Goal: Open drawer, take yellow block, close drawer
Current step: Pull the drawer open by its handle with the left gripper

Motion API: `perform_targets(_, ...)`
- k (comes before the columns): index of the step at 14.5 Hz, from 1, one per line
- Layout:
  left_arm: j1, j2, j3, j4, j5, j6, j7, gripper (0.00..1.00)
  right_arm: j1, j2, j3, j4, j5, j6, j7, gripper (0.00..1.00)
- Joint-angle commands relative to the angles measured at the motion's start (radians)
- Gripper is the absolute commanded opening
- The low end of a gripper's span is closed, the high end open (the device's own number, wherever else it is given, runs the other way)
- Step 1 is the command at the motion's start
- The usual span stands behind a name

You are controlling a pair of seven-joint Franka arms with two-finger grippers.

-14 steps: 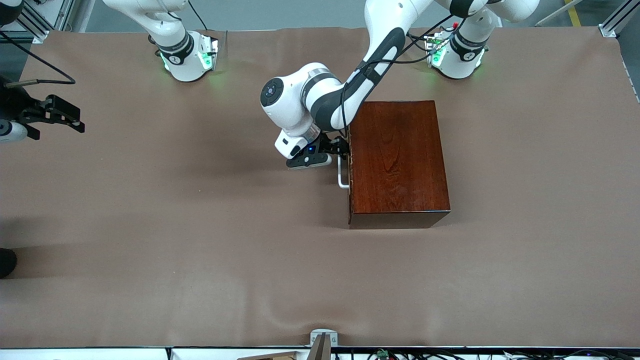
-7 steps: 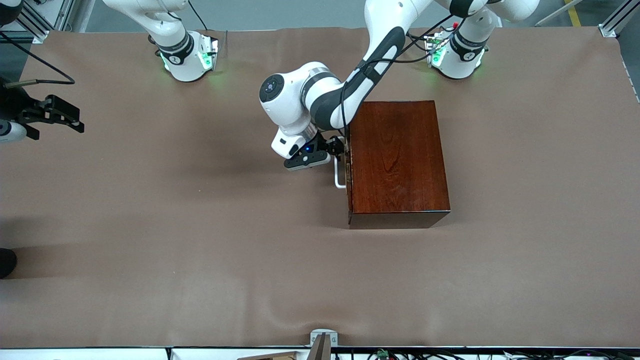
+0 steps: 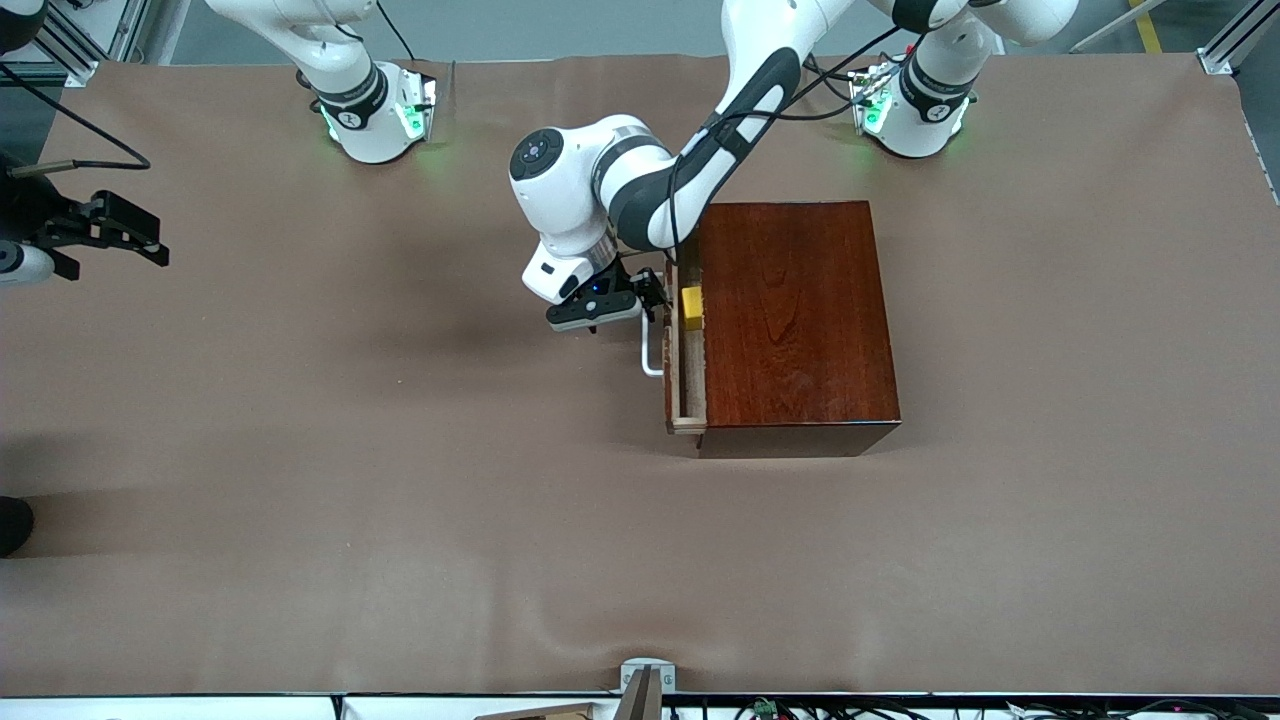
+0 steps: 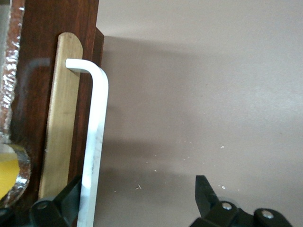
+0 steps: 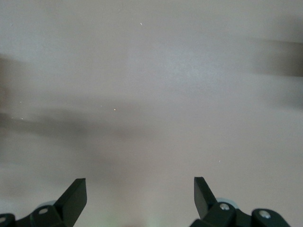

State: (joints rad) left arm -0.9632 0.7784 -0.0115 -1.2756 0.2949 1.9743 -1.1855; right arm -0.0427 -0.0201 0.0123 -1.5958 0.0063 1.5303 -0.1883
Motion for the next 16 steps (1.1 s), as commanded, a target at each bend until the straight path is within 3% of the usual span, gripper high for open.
perform_targets(1,-0.012,0.053,-0.012,0.067,0.012,0.084,-0.051,1.0,-0.014,0.005,0.006,0.01,0.012,-0.002,-0.002,1.0)
perform_targets(16,-0.032,0.045,-0.021,0.078,-0.008,0.193,-0.068,1.0,-0.035,0.049,0.006,0.011,0.009,0.005,0.001,1.0)
